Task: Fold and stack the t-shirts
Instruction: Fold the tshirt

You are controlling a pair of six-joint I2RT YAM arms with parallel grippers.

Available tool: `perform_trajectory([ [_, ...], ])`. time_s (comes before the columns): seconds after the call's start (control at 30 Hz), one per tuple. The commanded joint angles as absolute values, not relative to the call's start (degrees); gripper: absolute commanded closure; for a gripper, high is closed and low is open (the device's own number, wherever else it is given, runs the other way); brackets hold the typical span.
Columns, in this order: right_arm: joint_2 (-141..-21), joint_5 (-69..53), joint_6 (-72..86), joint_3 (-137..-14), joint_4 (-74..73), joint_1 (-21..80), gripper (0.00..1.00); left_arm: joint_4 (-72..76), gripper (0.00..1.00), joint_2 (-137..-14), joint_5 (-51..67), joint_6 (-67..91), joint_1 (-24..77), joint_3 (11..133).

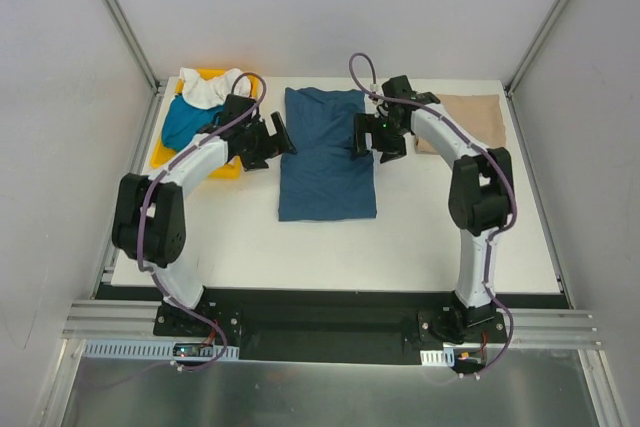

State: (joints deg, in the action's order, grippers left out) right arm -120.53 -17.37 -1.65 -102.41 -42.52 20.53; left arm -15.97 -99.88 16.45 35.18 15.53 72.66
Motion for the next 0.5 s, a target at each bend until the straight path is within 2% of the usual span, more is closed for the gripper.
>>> perform_trajectory([
  [0.0, -107.41, -16.88, -3.86, -94.50, -39.91, 22.06, 0.04, -15.21, 0.00, -88.52, 17.05, 36.30, 15.29, 65.41],
  [0.2, -107.48, -16.09, -5.45, -90.44, -39.46, 27.24, 0.04, -15.03, 0.01, -79.73, 17.14, 37.97, 15.29, 55.03],
  [0.37, -113.10, -16.17, -4.92, -94.65, -37.62, 28.92, 0.04, -15.12, 0.01, -75.06, 17.40, 39.29, 15.29, 49.14],
  [0.47, -119.17, -15.65, -5.10, -101.67, -37.88, 28.74, 0.03, -15.03, 0.01, -73.65, 17.75, 39.99, 15.29, 47.38],
])
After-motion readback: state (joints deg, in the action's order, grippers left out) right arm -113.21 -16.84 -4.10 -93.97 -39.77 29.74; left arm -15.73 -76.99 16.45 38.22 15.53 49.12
